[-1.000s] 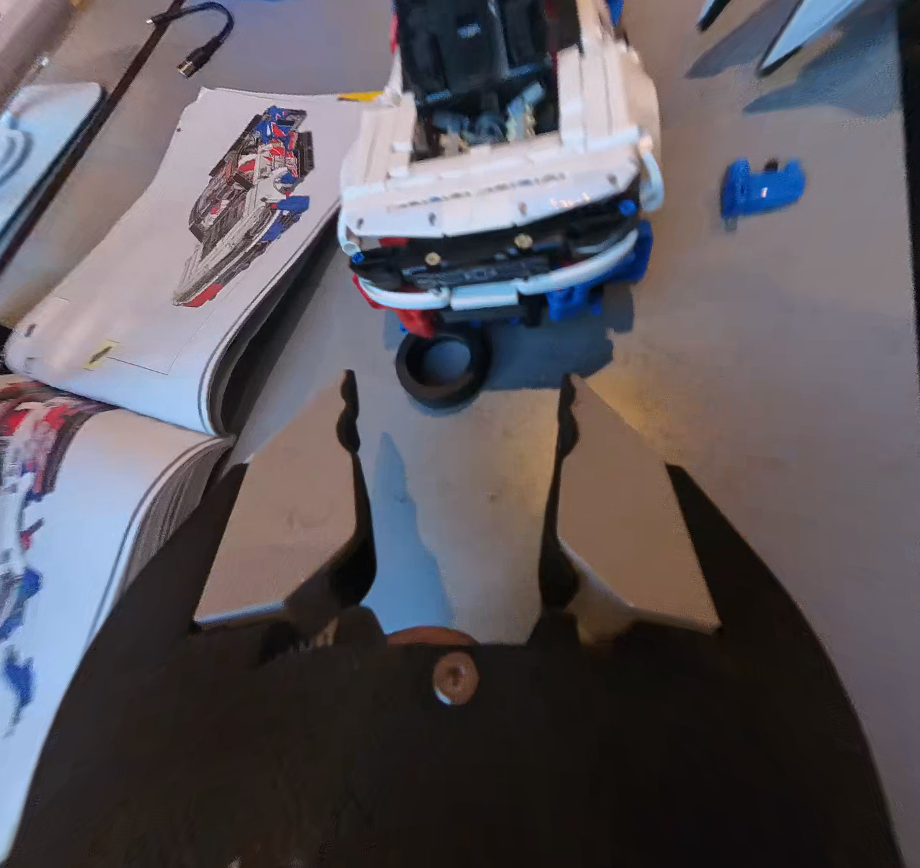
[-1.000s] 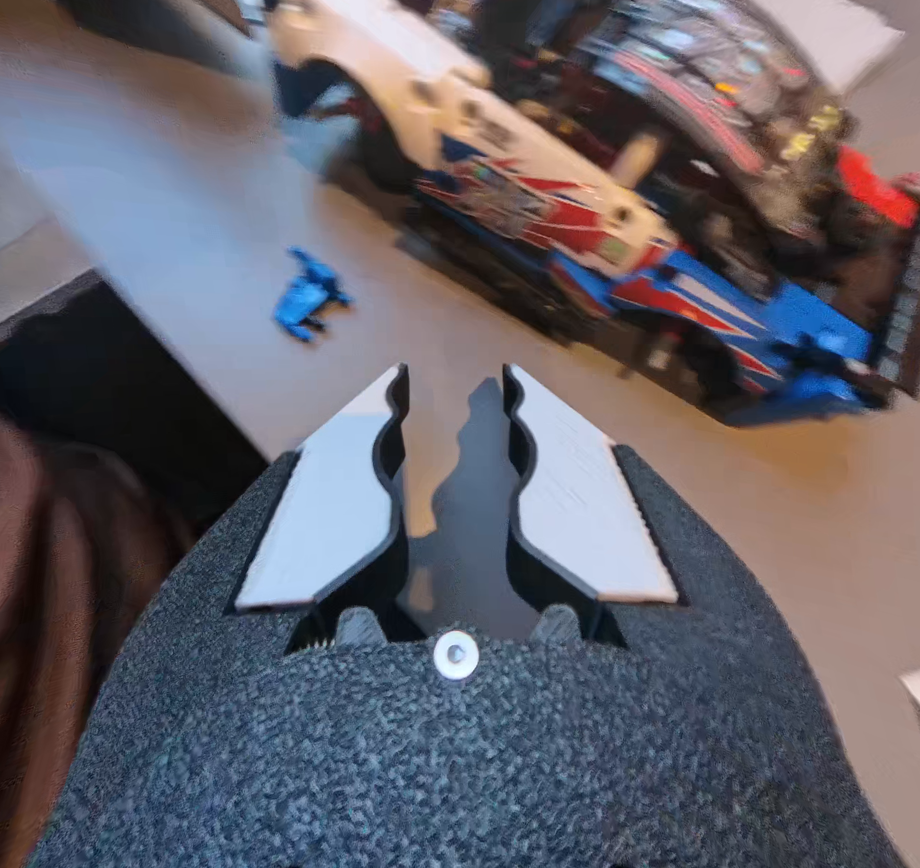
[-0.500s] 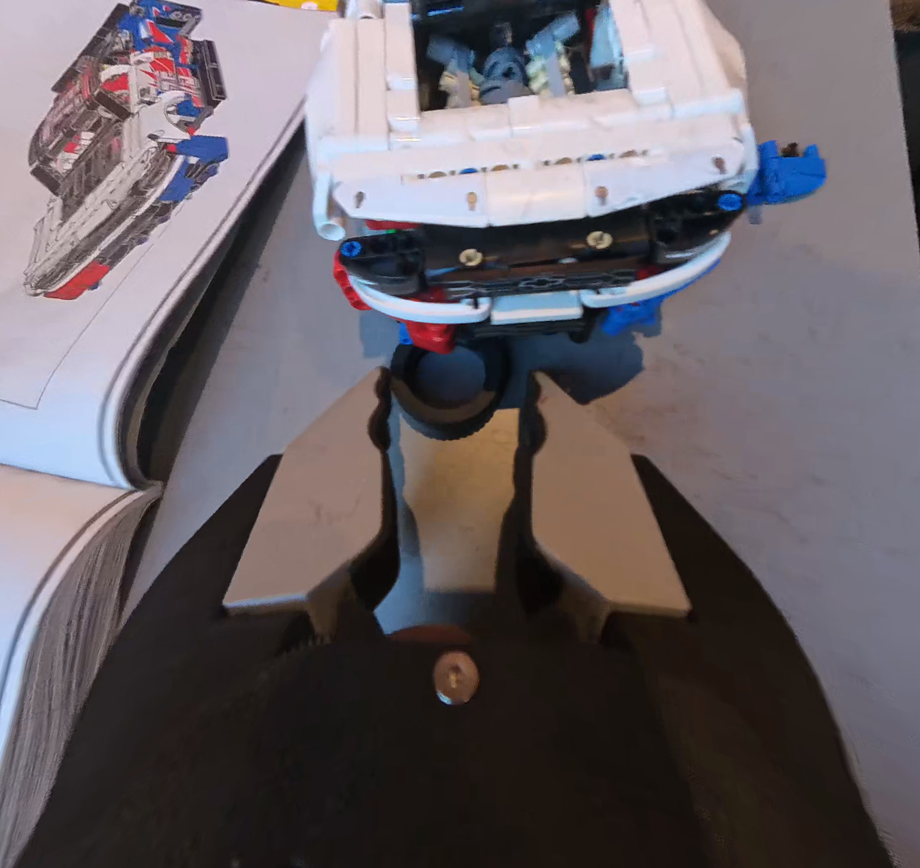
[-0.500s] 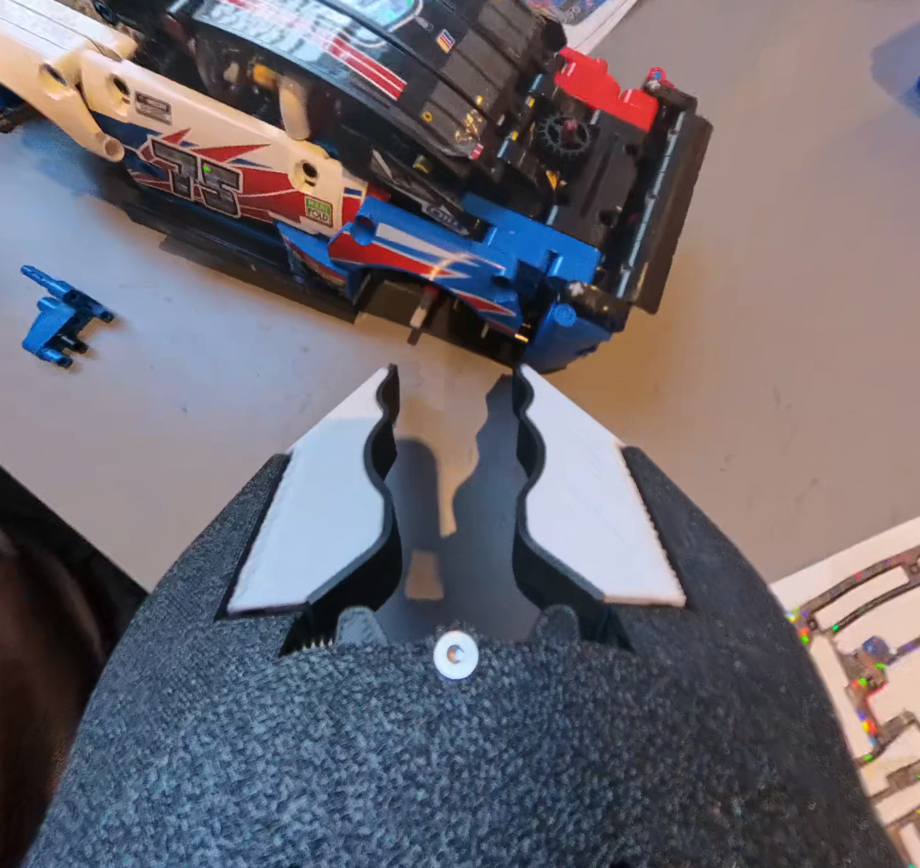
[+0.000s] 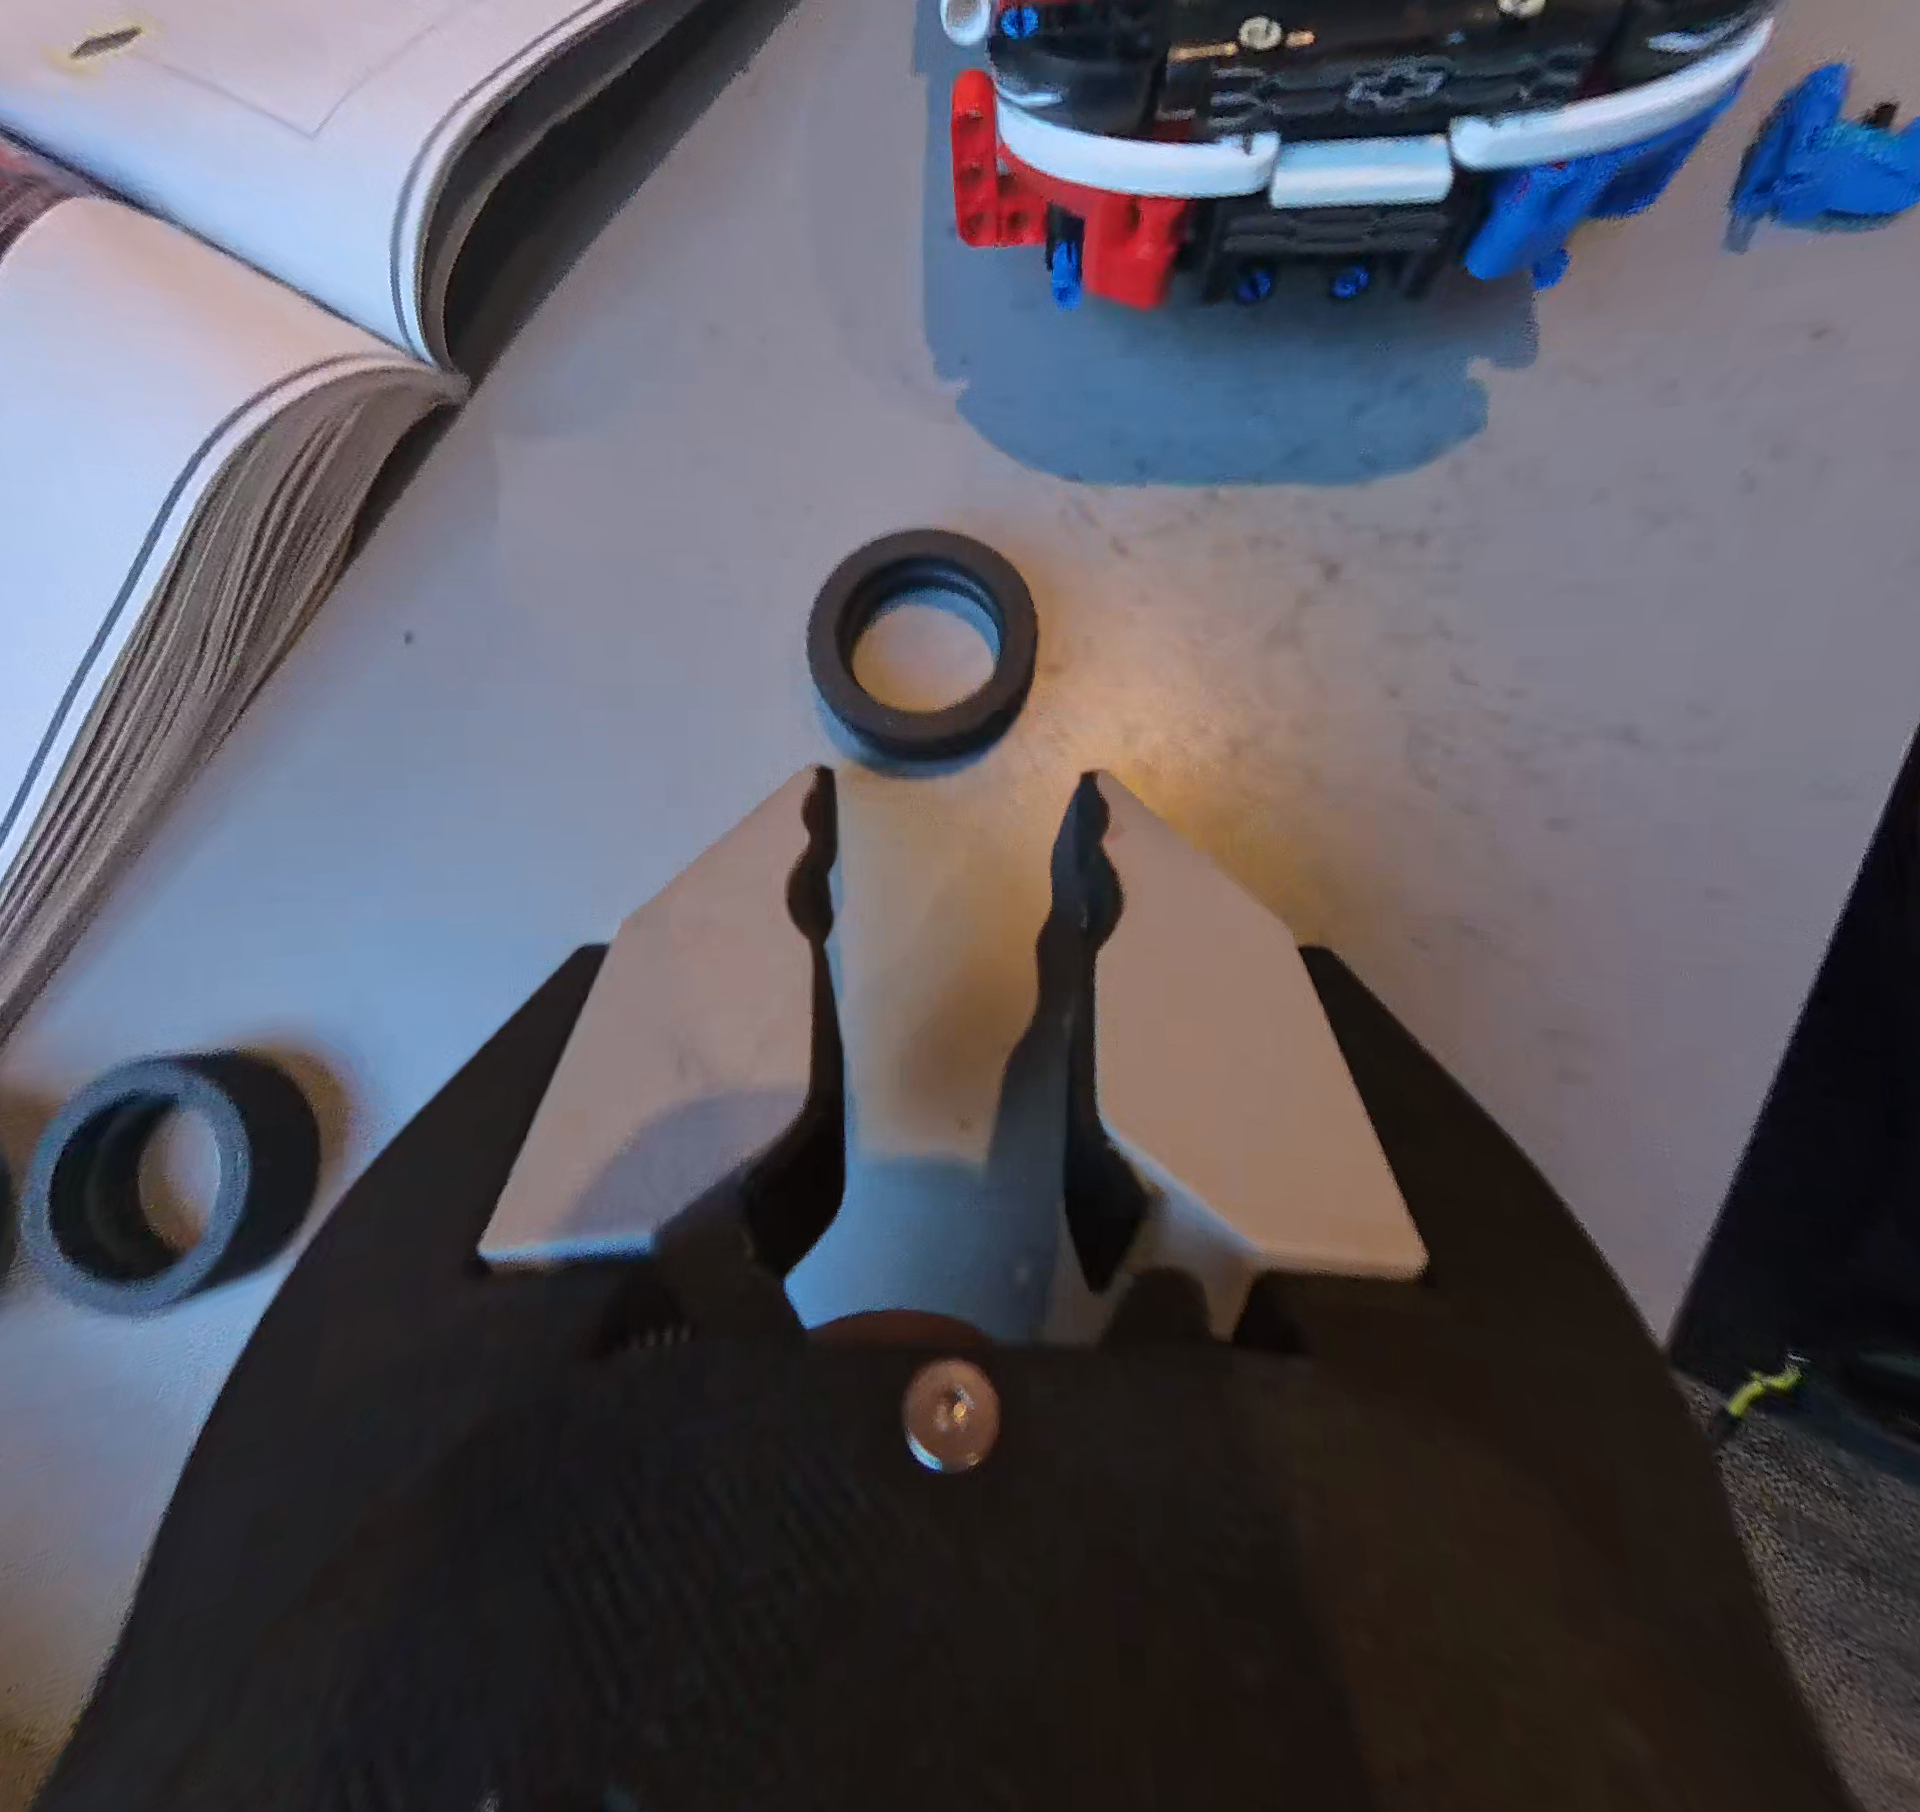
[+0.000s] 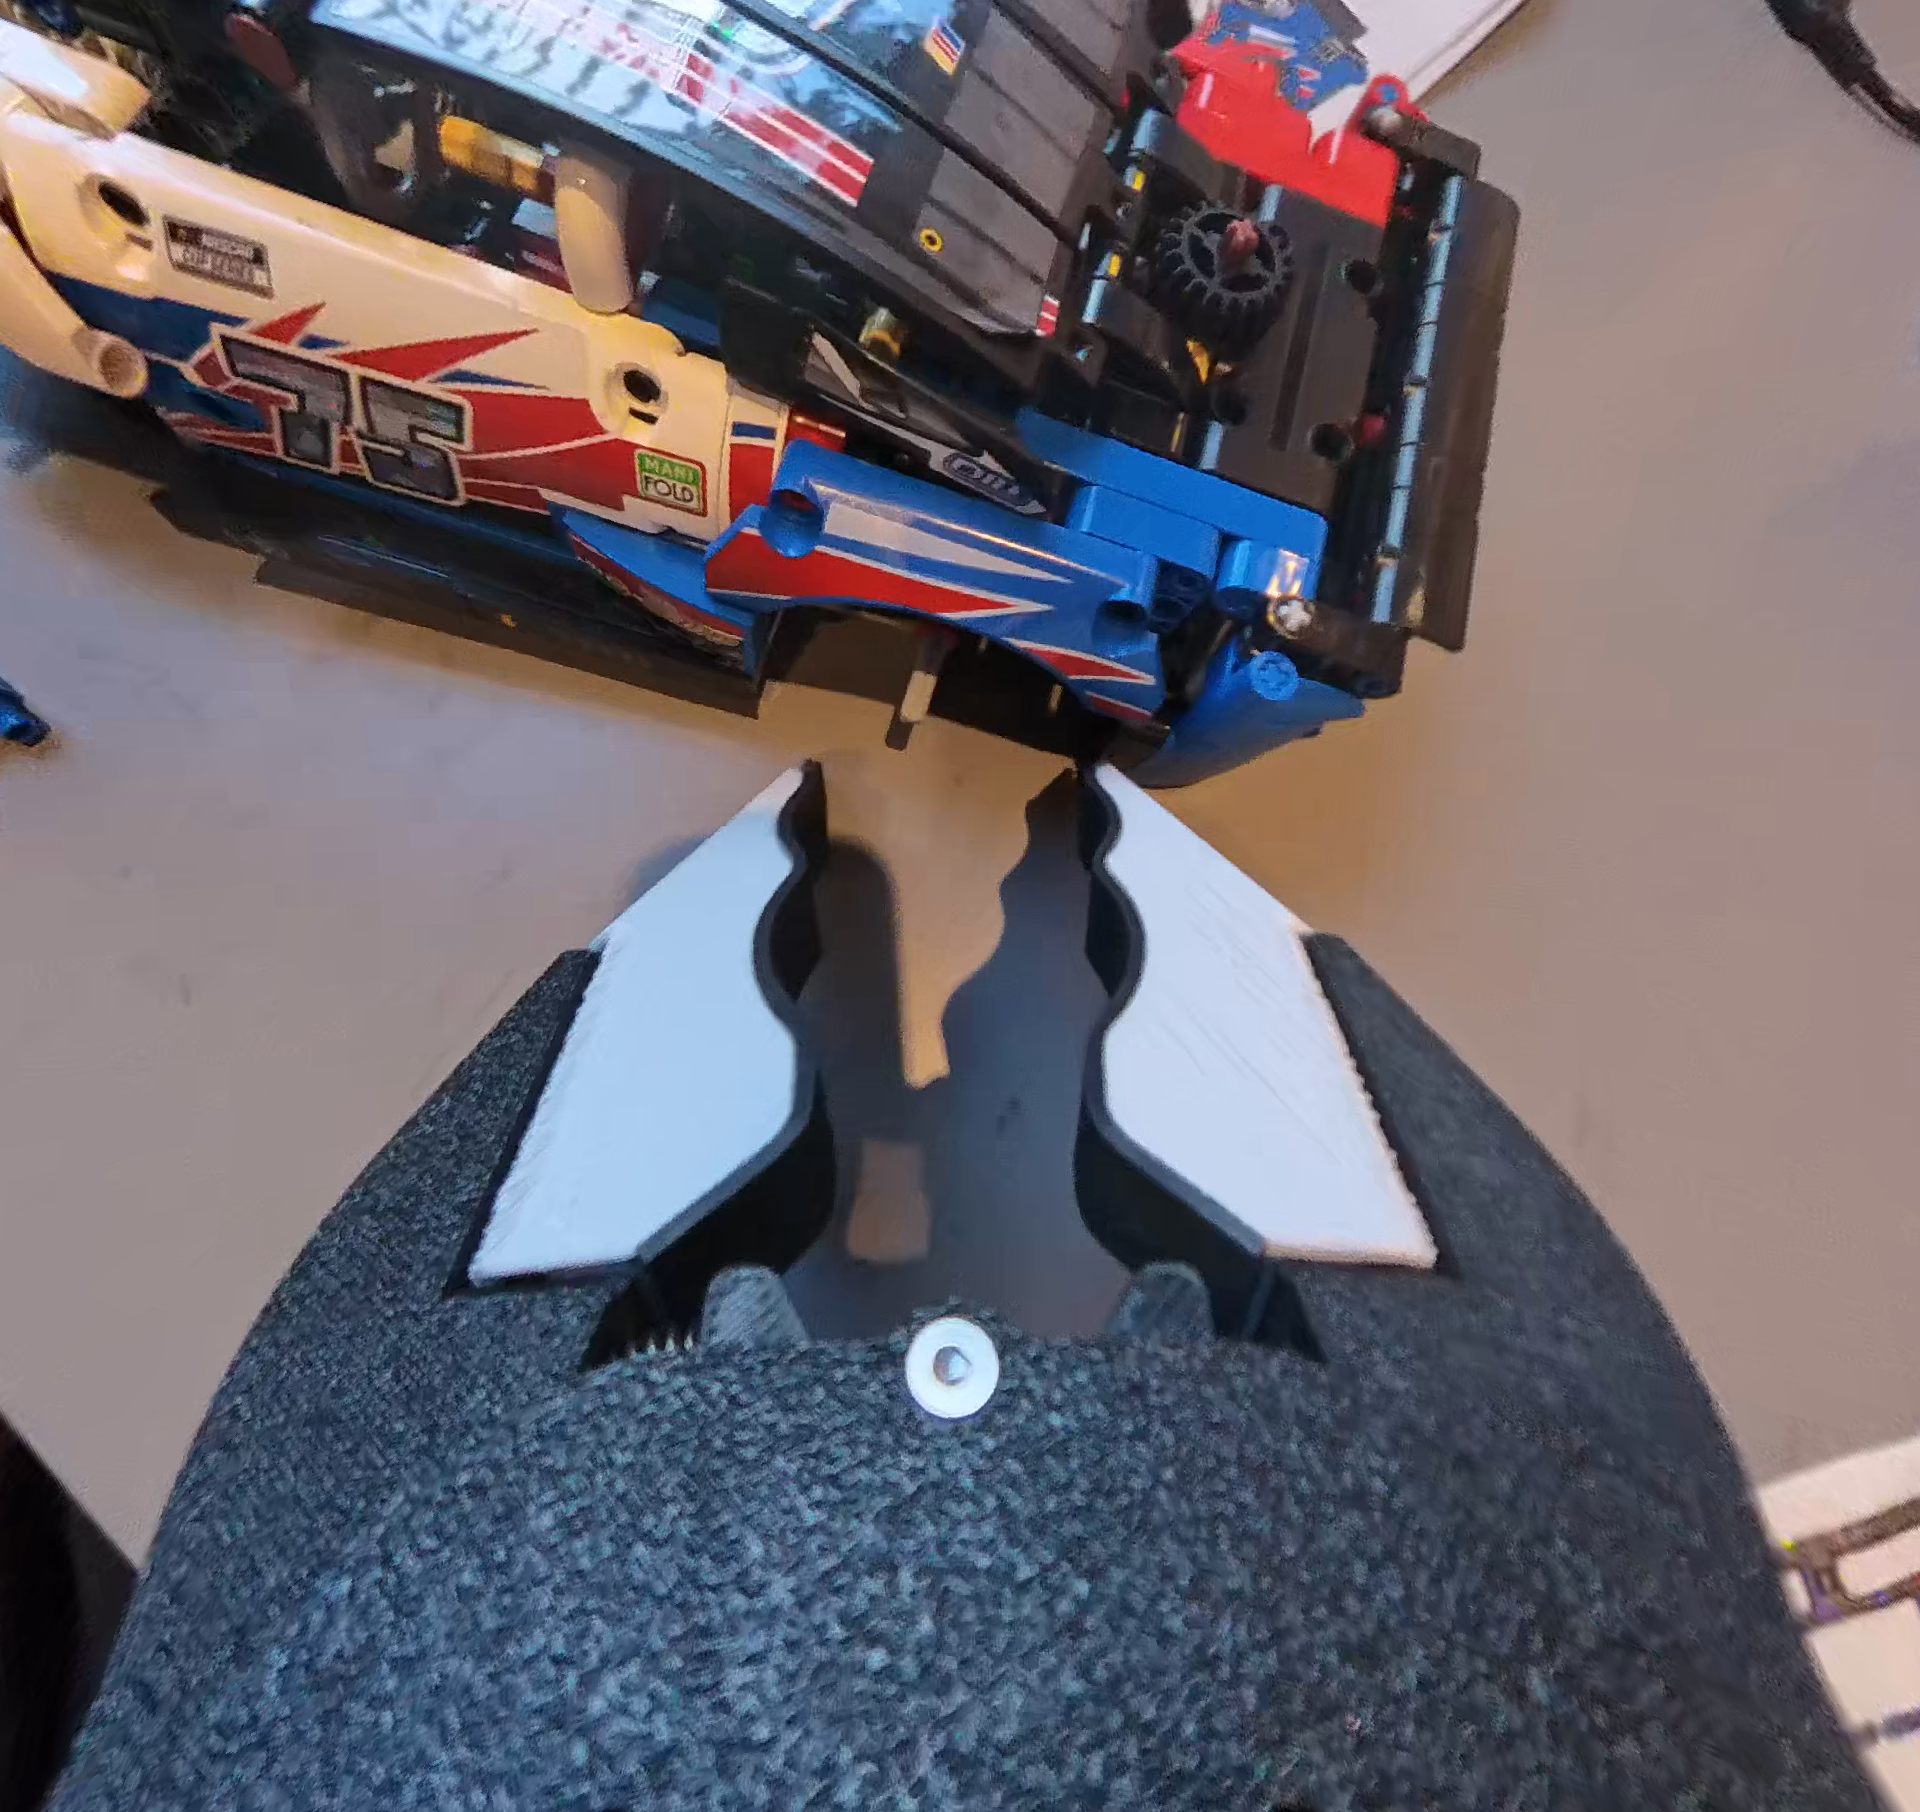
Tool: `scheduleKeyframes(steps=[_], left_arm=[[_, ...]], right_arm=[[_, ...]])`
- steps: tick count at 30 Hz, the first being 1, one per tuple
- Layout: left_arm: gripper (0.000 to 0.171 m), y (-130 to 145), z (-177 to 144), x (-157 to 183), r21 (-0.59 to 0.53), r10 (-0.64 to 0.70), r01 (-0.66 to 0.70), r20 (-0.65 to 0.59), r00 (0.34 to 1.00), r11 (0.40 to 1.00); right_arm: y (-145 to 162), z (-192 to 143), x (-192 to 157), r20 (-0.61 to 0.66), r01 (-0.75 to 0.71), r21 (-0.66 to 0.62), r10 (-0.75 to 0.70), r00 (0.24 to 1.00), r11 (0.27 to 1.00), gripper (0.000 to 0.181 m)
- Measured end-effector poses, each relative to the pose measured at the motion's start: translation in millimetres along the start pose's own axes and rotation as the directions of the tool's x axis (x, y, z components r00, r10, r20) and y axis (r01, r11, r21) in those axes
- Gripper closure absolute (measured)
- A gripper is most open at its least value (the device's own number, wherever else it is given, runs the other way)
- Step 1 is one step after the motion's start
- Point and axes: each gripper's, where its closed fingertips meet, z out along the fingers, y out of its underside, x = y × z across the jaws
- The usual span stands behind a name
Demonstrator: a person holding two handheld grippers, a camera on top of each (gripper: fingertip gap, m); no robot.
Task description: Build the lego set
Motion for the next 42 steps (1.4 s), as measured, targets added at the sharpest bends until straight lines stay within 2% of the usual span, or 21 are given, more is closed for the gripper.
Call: scheduleKeyframes(steps=[1,3,5,8,11,13,15,19,20,21,24,27,30,36,42], left_arm=[[0.127,3.3,-4.0,0.6,-0.010,0.005,-0.005,0.030,1.000,1.000],[0.112,5.9,-11.9,-0.1,-0.034,0.024,-0.021,0.107,0.994,0.999],[0.109,-5.2,-19.3,11.4,-0.017,0.043,-0.041,0.113,0.993,0.999],[0.109,-35.8,-22.5,30.3,0.066,0.080,-0.085,0.075,0.994,0.994],[0.106,-57.2,-13.2,31.2,0.091,0.083,-0.086,0.039,0.996,0.992],[0.093,-69.5,-1.5,38.7,0.108,0.064,-0.059,-0.049,0.997,0.992],[0.093,-77.6,10.4,42.1,0.129,0.084,-0.070,-0.107,0.991,0.989],[0.087,-81.9,26.2,44.5,0.118,0.100,-0.077,-0.209,0.973,0.990],[0.095,-85.5,27.6,46.8,0.134,0.117,-0.088,-0.228,0.967,0.987],[0.094,-87.9,29.1,49.2,0.137,0.128,-0.097,-0.243,0.962,0.986],[0.087,-89.0,31.0,50.2,0.102,0.143,-0.122,-0.238,0.961,0.987],[0.085,-89.2,30.0,52.3,0.115,0.145,-0.121,-0.235,0.961,0.986],[0.083,-90.3,30.0,54.6,0.130,0.128,-0.101,-0.214,0.968,0.986],[0.078,-88.2,29.5,61.8,0.121,0.128,-0.111,-0.142,0.982,0.986],[0.088,-91.6,24.3,58.3,0.155,0.100,-0.086,-0.086,0.991,0.984]], right_arm=[[-1.8,2.0,1.0,0.006,0.001,0.000,-0.001,1.000,1.000,0.133],[-3.2,4.1,1.7,0.016,-0.008,-0.001,0.008,1.000,1.000,0.133],[-4.5,3.2,0.0,0.032,-0.011,0.011,0.011,0.999,1.000,0.133],[-10.4,4.9,-2.8,0.071,0.011,0.033,-0.013,0.997,0.999,0.134],[-12.3,11.9,-5.9,0.106,0.050,0.014,-0.051,0.993,0.999,0.137],[-15.1,14.4,-4.9,0.106,0.079,0.022,-0.081,0.991,0.997,0.142],[-19.0,15.4,-5.5,0.116,0.092,0.035,-0.096,0.989,0.995,0.142],[-11.5,12.4,-5.6,0.131,0.078,0.011,-0.079,0.988,0.997,0.138],[-8.3,9.3,-3.0,0.119,0.070,0.009,-0.071,0.990,0.997,0.139],[-4.5,5.6,0.3,0.105,0.064,0.006,-0.065,0.992,0.998,0.138],[1.8,-8.2,15.9,0.050,0.051,0.020,-0.052,0.997,0.999,0.139],[-2.5,-15.0,26.5,0.069,-0.020,0.064,0.016,0.998,0.998,0.131],[-8.1,-10.9,40.6,0.065,-0.068,0.081,0.063,0.996,0.994,0.128],[-23.5,1.4,51.1,0.088,-0.050,0.106,0.040,0.995,0.993,0.127],[-24.4,9.5,42.9,0.147,-0.023,0.099,0.008,0.989,0.995,0.127]])
